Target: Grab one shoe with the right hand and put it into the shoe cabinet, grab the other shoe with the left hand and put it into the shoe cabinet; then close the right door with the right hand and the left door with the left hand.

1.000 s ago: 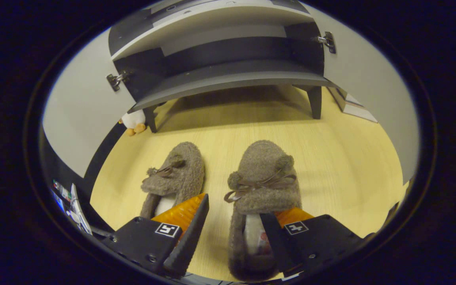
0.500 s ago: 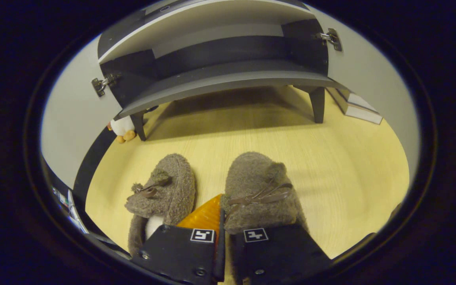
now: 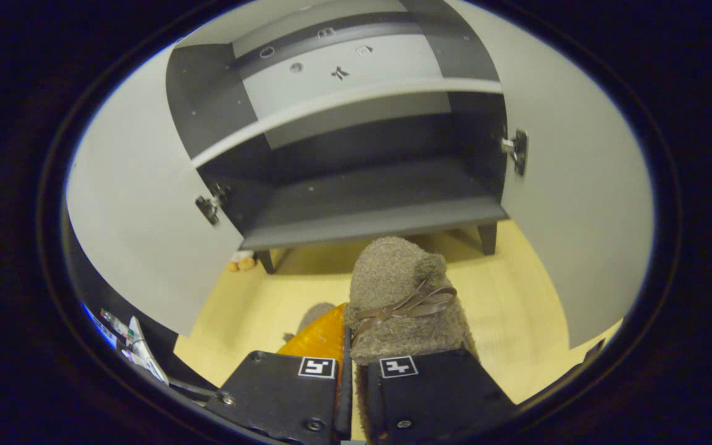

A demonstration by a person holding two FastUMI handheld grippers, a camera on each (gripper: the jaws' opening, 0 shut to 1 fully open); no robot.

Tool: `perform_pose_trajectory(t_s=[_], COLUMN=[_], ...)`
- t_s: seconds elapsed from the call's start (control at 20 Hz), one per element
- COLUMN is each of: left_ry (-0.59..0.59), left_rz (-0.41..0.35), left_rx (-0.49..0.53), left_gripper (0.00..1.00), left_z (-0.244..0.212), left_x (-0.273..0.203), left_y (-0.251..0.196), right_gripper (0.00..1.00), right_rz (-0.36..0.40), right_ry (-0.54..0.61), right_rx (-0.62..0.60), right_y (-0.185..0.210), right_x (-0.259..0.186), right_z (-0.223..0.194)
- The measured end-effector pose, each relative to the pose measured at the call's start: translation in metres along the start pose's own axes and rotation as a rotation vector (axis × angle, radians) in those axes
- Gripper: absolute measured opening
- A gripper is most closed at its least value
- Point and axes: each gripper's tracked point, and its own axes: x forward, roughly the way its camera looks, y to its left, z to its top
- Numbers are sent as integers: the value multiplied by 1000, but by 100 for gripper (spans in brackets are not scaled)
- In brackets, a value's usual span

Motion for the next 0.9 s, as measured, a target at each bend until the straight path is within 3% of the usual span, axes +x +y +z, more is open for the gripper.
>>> perform_pose_trajectory(t_s=[0.2, 0.4, 0.7, 0.9], left_ry=[-23, -39, -54, -36], left_rz=[2, 3, 33, 60], left_rx=[-27, -34, -29, -39], left_gripper=[96, 96, 96, 96], left_z=[4, 7, 9, 6], left_x=[-3, -3, -8, -6], left_y=[1, -2, -6, -9], right_gripper=[13, 13, 13, 13], right_rz=[56, 65, 23, -32], right_ry=[-103, -183, -239, -217], right_rx=[-18, -43, -41, -85], right_y=[29, 46, 54, 52], right_x=[-22, -26, 16, 63], right_z=[83, 161, 274, 310])
